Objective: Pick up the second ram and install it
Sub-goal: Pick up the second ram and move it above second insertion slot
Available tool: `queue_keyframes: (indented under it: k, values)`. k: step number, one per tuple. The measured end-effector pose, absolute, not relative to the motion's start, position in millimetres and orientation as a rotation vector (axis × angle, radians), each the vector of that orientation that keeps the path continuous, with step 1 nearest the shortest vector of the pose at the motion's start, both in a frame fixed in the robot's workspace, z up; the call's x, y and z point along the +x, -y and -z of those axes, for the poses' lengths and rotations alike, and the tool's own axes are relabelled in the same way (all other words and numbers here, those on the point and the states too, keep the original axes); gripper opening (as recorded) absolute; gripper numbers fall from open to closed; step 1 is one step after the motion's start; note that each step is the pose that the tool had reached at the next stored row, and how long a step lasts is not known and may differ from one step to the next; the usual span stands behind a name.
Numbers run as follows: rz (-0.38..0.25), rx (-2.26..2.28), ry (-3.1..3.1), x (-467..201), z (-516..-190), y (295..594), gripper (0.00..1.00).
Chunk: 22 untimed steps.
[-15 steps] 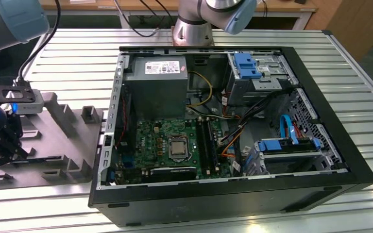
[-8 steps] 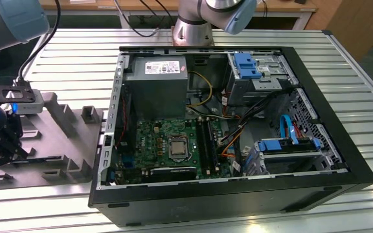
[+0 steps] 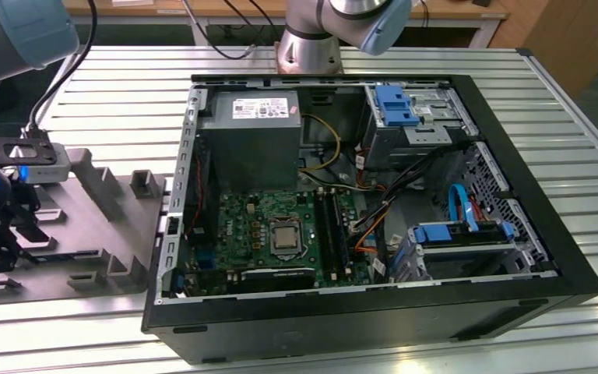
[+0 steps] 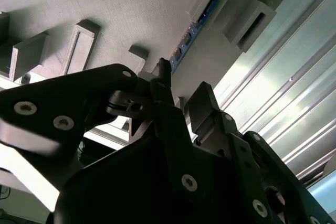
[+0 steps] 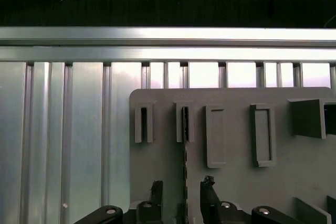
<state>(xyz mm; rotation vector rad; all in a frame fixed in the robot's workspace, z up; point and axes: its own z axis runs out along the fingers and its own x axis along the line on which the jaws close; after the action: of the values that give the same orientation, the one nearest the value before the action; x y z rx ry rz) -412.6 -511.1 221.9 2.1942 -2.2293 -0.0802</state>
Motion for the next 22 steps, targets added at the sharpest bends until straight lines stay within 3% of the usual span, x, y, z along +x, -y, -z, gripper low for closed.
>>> queue_keyframes:
  k: [1,22]
  values:
    - [0.080,2.194,2.229,-413,-222,511,0.41]
    - [0.073,2.307,2.114,-420,-202,510,0.41]
